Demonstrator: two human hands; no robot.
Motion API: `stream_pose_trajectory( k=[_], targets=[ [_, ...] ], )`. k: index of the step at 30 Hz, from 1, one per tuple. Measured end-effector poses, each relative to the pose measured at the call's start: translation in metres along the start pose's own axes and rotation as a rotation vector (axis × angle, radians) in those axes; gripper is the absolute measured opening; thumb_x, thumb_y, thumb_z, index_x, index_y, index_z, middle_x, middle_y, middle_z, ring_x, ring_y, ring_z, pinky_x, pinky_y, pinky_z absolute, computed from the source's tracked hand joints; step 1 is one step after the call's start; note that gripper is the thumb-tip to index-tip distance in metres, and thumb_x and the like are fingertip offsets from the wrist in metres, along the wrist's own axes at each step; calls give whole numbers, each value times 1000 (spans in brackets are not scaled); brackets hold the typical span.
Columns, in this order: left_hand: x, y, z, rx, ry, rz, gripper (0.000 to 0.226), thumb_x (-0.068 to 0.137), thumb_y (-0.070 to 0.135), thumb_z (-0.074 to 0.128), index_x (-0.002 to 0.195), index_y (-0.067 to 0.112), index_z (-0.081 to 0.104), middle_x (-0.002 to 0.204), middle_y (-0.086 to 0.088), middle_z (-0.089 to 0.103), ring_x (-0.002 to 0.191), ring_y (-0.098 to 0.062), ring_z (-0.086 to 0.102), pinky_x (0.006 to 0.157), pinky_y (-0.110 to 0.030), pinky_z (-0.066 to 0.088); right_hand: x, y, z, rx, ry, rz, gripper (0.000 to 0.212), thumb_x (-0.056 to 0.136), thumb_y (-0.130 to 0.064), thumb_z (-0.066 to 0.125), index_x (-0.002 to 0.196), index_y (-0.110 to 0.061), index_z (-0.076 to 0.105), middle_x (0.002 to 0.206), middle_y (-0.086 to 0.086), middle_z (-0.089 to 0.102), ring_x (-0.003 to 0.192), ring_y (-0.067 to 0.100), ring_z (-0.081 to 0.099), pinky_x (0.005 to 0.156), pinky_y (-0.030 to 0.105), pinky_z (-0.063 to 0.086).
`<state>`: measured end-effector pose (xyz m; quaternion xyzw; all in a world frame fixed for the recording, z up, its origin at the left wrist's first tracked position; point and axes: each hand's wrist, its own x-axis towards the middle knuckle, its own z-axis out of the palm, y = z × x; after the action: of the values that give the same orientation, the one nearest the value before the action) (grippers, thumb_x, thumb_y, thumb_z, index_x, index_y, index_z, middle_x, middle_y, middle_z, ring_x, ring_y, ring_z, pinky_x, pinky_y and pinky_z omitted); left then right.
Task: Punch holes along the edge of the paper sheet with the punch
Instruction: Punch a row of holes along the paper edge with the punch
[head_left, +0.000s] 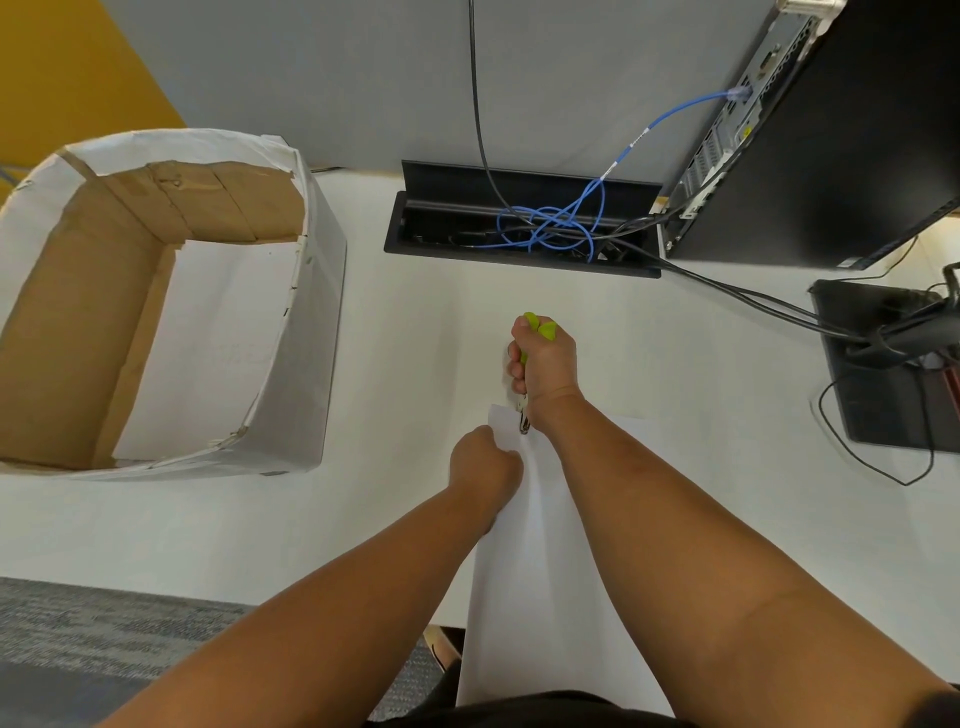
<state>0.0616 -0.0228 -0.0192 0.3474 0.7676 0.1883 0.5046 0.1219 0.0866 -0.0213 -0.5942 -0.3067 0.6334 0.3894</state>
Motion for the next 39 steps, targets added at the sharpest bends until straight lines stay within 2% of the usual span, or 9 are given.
stream_pose_trajectory(
  k=[3,10,14,17,20,25,30,36,39],
  targets=[
    [0,0,0,-13,1,-10,15,92,13,47,101,12,60,97,-5,64,87,-23,61,70,-28,48,1,1,0,-4,4,-2,21,94,-22,55,74,-18,51,60,3,48,44,13,36,40,20,27],
    [2,1,0,12,-3,-12,19,92,13,45,104,10,61,94,-3,63,83,-21,59,63,-24,45,3,1,1,-34,22,-9,24,94,-22,56,71,-19,49,60,3,48,43,12,37,40,19,28],
    [2,0,0,19,0,-17,9,92,12,46,94,17,54,81,6,55,72,-12,54,55,-20,40,3,1,-1,-64,9,-4,10,92,-26,59,90,-17,57,67,5,57,49,13,44,42,22,34],
    [2,-2,1,37,3,3,12,89,10,47,95,12,57,86,1,59,71,-11,53,54,-19,40,1,1,-8,-10,0,-4,22,90,-28,61,110,-21,51,81,9,65,57,15,50,46,26,39],
    [1,-1,3,29,9,18,18,88,10,47,100,10,60,92,-2,63,73,-12,55,55,-19,40,-1,0,-15,49,-3,-31,24,93,-27,61,109,-23,42,88,13,67,59,18,54,48,28,42],
    [-1,-3,5,80,67,74,10,91,13,47,98,13,55,85,3,57,69,-7,50,54,-18,35,-3,-3,-23,157,-38,-44,24,96,-26,60,105,-19,39,99,19,65,79,28,68,71,47,59],
    [-3,-6,7,62,102,107,15,93,15,48,103,10,57,94,-2,61,79,-17,55,58,-21,40,-3,-7,-30,187,-23,18,40,98,-32,56,115,4,59,101,17,69,88,27,70,82,54,58],
    [-1,-5,5,54,115,123,18,93,15,48,107,10,58,100,-5,64,88,-22,59,76,-32,49,-5,-14,-32,192,-55,30,38,100,-30,54,120,2,61,112,17,70,98,27,71,84,55,57],
    [1,-4,3,60,134,130,19,93,15,49,108,9,58,100,-5,63,89,-23,58,79,-34,50,-2,-16,-33,183,-56,22,32,99,-30,54,113,-2,63,114,16,70,99,26,72,87,58,55]
  ],
)
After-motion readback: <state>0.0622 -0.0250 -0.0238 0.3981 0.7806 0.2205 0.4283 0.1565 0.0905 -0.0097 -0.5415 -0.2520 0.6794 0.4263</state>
